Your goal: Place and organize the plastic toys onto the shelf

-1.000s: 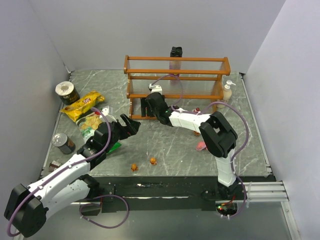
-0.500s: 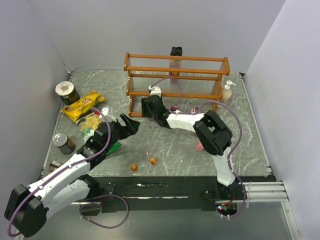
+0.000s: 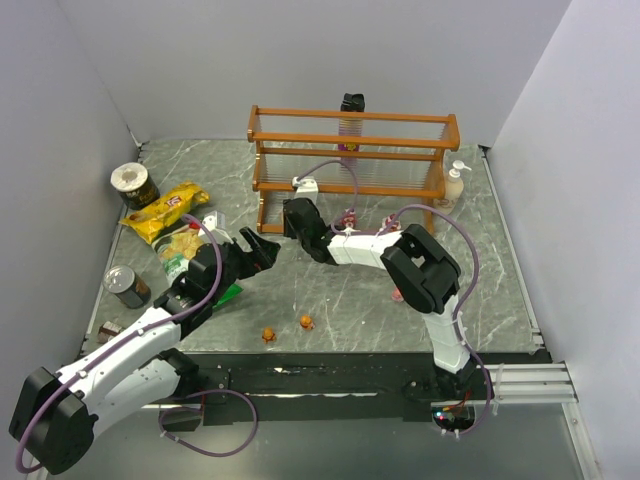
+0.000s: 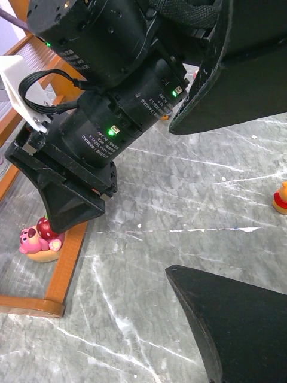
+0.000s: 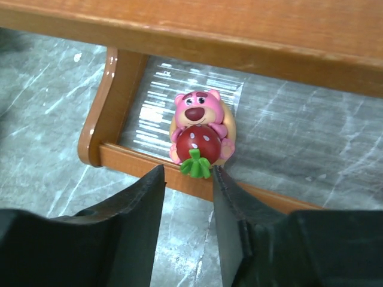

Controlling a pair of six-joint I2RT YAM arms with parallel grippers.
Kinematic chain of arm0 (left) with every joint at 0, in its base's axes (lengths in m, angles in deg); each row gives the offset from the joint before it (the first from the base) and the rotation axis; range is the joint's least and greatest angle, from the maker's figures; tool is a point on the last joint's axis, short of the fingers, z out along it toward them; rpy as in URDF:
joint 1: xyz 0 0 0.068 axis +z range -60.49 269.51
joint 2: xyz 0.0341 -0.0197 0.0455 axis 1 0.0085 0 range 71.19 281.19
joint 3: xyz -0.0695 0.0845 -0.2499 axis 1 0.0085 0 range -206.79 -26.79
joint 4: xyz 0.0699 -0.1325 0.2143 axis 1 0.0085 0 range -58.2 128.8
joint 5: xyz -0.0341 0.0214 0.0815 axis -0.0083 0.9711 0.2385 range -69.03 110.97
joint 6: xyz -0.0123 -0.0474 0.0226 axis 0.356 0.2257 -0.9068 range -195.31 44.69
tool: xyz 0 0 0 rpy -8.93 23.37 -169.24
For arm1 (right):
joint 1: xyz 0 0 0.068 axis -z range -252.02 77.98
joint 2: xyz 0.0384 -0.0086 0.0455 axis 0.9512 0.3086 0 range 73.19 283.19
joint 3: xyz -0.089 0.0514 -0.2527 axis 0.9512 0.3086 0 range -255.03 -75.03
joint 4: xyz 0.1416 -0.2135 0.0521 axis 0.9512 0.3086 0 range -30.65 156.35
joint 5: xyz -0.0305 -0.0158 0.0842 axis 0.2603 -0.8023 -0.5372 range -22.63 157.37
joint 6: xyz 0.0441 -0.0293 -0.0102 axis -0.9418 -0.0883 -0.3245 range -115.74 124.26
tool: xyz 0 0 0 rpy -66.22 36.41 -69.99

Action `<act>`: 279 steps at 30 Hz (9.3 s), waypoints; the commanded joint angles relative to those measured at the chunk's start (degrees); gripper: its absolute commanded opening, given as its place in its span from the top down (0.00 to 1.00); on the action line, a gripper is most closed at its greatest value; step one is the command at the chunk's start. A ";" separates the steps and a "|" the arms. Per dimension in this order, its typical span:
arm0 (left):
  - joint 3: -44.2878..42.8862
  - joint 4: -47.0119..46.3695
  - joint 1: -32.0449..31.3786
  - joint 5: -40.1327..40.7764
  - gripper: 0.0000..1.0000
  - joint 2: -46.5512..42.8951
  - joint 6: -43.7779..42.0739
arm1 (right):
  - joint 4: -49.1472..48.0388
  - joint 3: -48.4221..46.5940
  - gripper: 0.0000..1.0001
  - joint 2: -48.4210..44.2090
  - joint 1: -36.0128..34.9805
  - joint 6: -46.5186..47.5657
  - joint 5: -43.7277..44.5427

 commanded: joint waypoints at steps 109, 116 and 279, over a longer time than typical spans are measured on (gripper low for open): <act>1.31 -0.91 0.47 -2.98 0.04 -3.79 1.06 | 15.63 26.88 0.19 -40.38 2.77 0.02 -10.13; 1.49 -2.58 0.47 -7.46 0.04 -1.95 0.18 | 27.85 37.95 0.18 -57.78 3.56 -5.06 -1.61; 2.37 -2.50 0.47 -8.34 0.04 0.43 -0.70 | -24.94 55.63 0.00 -32.95 -10.06 2.13 11.14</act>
